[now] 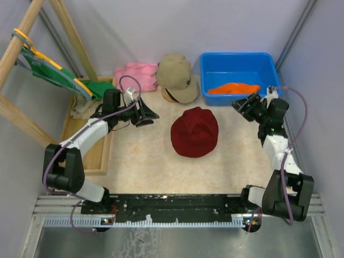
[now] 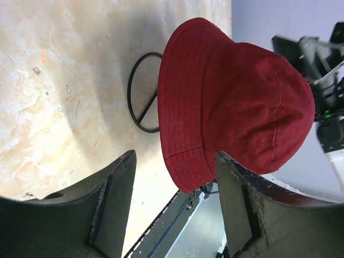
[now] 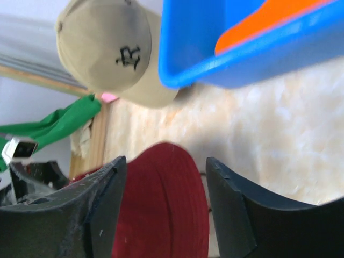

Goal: Stack the hats

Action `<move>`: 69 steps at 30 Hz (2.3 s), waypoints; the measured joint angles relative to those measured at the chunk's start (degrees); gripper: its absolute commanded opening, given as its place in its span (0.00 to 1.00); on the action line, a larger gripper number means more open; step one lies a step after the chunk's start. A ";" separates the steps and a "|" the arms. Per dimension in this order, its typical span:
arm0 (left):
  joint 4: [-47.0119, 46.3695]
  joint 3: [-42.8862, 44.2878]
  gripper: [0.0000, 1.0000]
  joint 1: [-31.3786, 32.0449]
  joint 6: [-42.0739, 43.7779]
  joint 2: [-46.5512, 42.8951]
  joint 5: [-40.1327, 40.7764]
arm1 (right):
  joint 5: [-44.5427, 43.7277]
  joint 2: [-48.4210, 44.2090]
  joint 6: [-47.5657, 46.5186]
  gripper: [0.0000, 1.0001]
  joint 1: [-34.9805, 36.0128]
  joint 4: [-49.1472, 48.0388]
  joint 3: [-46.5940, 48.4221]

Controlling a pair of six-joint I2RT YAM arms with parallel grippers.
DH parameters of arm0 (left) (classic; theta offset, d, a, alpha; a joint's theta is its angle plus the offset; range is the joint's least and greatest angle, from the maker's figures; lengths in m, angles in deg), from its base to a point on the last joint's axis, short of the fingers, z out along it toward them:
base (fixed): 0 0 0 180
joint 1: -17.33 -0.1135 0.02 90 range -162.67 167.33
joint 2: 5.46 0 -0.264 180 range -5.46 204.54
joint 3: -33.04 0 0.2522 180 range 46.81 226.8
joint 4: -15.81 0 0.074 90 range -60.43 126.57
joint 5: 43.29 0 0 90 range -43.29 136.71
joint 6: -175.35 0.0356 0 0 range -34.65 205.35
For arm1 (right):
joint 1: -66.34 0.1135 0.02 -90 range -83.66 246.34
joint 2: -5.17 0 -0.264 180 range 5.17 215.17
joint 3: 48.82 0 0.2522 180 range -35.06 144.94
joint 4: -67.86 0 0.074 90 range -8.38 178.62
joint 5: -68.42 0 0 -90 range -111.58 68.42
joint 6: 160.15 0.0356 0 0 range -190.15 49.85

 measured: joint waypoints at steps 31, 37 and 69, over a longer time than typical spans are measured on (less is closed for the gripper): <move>0.70 6.08 0.66 -0.04 1.46 7.23 1.77 | -39.95 69.31 -27.12 0.99 8.85 75.87 101.57; 0.79 6.08 0.66 -0.09 1.60 8.72 1.95 | -39.12 72.19 -28.11 0.99 8.94 74.66 101.70; 5.42 12.48 0.65 -1.70 3.26 8.90 3.41 | -36.79 69.90 -27.96 0.00 10.10 70.36 93.68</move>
